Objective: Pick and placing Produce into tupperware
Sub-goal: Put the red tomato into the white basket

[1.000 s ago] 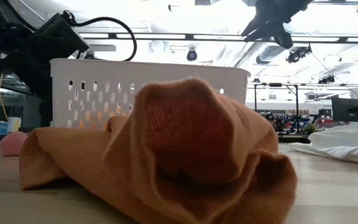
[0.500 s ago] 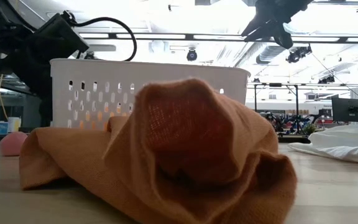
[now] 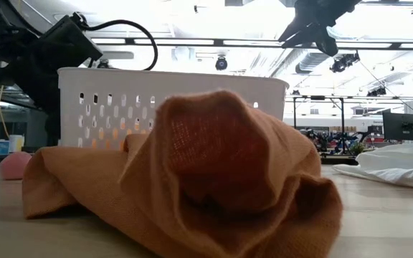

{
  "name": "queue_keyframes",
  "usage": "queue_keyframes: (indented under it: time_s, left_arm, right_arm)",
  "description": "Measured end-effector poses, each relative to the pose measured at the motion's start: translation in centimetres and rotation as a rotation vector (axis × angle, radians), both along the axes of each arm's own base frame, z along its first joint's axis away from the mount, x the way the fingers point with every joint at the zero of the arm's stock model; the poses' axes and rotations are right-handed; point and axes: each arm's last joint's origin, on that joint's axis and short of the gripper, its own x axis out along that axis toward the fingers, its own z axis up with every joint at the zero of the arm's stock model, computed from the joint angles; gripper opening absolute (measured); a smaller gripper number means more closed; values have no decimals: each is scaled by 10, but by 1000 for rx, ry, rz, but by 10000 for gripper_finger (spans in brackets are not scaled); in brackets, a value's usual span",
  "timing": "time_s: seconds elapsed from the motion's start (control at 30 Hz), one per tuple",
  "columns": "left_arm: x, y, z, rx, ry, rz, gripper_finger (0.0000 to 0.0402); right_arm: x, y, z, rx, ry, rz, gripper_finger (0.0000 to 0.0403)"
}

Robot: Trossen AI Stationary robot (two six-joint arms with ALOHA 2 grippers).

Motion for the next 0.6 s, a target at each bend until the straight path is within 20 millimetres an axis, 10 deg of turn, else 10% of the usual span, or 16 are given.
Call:
queue_keyframes:
  time_s: [0.6]
  left_arm:
    - [2, 0, 1, -27, -33, 20, 320]
  right_arm:
    - [0, 0, 0, 0, 0, 0, 62]
